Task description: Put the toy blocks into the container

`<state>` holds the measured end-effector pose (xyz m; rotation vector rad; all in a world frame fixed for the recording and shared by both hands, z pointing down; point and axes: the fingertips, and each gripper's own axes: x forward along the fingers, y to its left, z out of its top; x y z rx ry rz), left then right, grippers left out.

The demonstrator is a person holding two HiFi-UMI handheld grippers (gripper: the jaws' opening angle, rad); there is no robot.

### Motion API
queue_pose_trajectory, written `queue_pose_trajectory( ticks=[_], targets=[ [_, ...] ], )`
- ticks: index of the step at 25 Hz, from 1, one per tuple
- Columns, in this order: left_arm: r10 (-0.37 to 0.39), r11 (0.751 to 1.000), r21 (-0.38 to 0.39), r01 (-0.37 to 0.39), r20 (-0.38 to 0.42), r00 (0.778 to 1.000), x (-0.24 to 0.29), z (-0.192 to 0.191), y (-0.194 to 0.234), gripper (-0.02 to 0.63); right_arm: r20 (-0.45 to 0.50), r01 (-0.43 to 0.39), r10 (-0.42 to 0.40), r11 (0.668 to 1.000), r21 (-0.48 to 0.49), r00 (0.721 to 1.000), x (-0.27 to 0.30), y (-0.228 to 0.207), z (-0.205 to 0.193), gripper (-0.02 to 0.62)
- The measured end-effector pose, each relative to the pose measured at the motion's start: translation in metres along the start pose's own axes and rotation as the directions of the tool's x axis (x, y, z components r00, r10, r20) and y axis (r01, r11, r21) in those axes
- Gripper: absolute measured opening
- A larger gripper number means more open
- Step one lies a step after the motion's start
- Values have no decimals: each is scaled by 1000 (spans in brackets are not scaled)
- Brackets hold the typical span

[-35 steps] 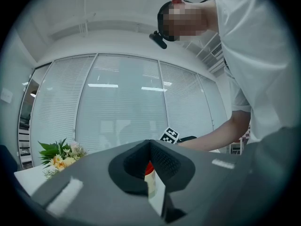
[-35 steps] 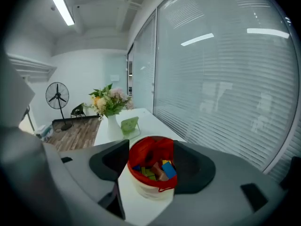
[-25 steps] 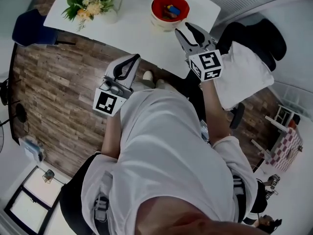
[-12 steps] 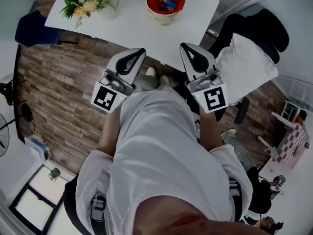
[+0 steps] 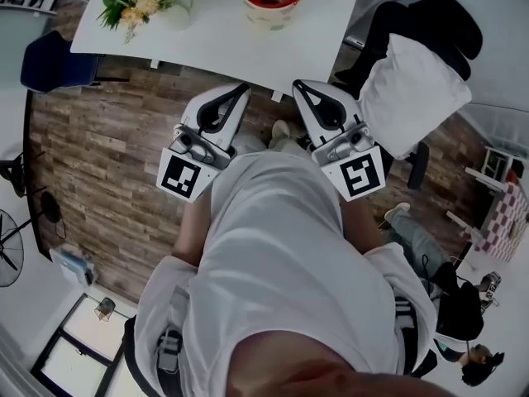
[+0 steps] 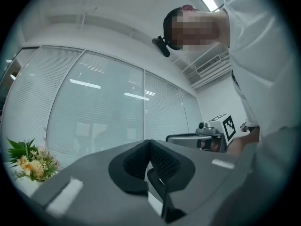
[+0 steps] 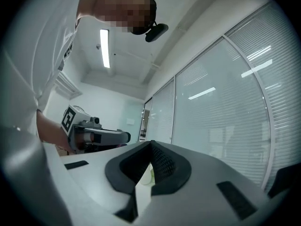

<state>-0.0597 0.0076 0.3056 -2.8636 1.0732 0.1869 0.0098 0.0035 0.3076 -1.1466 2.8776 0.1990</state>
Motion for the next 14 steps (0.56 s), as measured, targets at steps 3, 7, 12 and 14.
queue_pose_trajectory(
  ticks=[3, 7, 12, 14],
  targets=[
    [-22, 999, -22, 23, 19, 1000, -20, 4, 3, -3, -43, 15, -16, 1000, -24, 999, 8, 21, 2, 0],
    [-40, 998, -53, 41, 20, 999, -51, 9, 8, -3, -67, 27, -30, 999, -44, 997, 23, 50, 13, 0],
    [-49, 997, -64, 50, 24, 999, -96, 3, 21, -3, -72, 42, -48, 996, -81, 996, 34, 85, 24, 0],
    [-52, 996, -72, 54, 24, 998, -113, -1, 27, -3, -61, 52, -58, 994, -94, 996, 37, 100, 28, 0]
  ],
)
